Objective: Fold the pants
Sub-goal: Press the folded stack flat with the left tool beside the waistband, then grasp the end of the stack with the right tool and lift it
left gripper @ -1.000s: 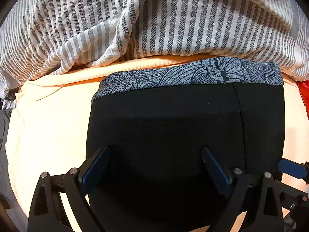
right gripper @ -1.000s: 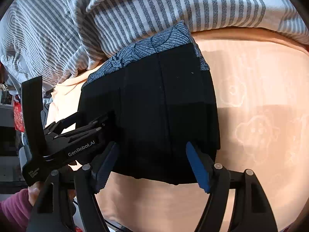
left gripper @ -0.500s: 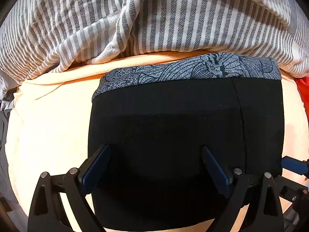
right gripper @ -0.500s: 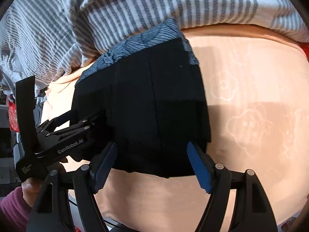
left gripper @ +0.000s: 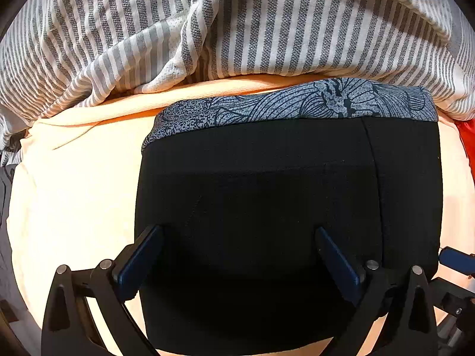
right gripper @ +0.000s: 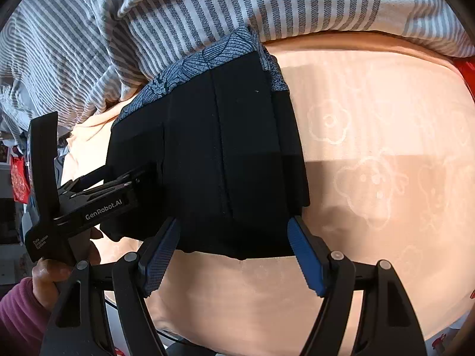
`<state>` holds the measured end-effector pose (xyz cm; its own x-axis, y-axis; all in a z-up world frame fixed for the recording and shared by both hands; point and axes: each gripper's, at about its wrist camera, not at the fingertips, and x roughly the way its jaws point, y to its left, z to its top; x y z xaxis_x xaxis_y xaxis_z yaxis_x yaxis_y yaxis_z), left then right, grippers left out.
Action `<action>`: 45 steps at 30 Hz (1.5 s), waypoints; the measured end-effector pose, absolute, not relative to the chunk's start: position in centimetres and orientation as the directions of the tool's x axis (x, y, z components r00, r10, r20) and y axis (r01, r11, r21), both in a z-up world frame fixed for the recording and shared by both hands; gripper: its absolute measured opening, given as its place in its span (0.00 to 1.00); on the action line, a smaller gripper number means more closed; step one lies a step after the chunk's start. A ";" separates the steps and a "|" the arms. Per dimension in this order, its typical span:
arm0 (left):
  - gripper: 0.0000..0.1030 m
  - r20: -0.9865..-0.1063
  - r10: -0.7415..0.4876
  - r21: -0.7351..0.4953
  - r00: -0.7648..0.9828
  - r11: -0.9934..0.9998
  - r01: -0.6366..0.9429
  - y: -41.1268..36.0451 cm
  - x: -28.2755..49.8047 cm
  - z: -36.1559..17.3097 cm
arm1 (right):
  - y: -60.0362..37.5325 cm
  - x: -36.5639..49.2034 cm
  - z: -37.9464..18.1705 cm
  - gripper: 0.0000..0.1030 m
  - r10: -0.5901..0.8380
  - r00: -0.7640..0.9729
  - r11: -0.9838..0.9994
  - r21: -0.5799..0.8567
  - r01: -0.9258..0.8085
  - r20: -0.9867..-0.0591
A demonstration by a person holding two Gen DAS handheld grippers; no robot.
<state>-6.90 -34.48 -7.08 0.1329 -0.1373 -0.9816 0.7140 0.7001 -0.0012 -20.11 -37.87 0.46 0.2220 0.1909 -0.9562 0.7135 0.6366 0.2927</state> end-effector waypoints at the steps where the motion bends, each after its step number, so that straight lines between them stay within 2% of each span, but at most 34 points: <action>1: 0.99 -0.982 -0.136 -0.001 0.133 0.700 0.714 -34.5 -6.9 -7.1 | -37.9 -20.1 0.4 0.75 0.193 0.224 0.634 0.296 0.715 -0.955; 19: 0.99 -0.984 -0.136 -0.017 0.113 0.707 0.707 -34.4 -6.6 -7.0 | -38.2 -20.1 0.1 0.76 0.214 0.224 0.624 0.310 0.718 -0.951; 26: 0.99 -0.981 -0.185 -0.073 0.064 0.648 0.758 -33.0 -4.7 -5.5 | -40.6 -20.7 1.6 0.76 0.200 0.314 0.622 0.368 0.692 -0.928; 31: 0.99 -0.971 -0.237 -0.162 -0.017 0.611 0.775 -31.2 -1.4 -5.3 | -43.8 -21.1 1.2 0.76 0.215 0.365 0.610 0.417 0.674 -0.906; 38: 0.99 -0.938 -0.263 -0.341 -0.225 0.585 0.736 -29.9 2.6 -7.8 | -46.3 -21.1 -1.7 0.76 0.326 0.399 0.578 0.515 0.633 -0.857; 45: 0.99 -0.909 -0.267 -0.418 -0.321 0.580 0.699 -29.3 4.7 -10.3 | -47.7 -21.0 -5.3 0.76 0.452 0.429 0.536 0.622 0.571 -0.782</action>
<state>4.70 -29.25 -10.27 -0.3213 -0.2667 -0.9086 0.6995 0.5799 -0.4176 -21.03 -47.65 -5.30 0.4287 0.4519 -0.7823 0.5708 0.5357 0.6222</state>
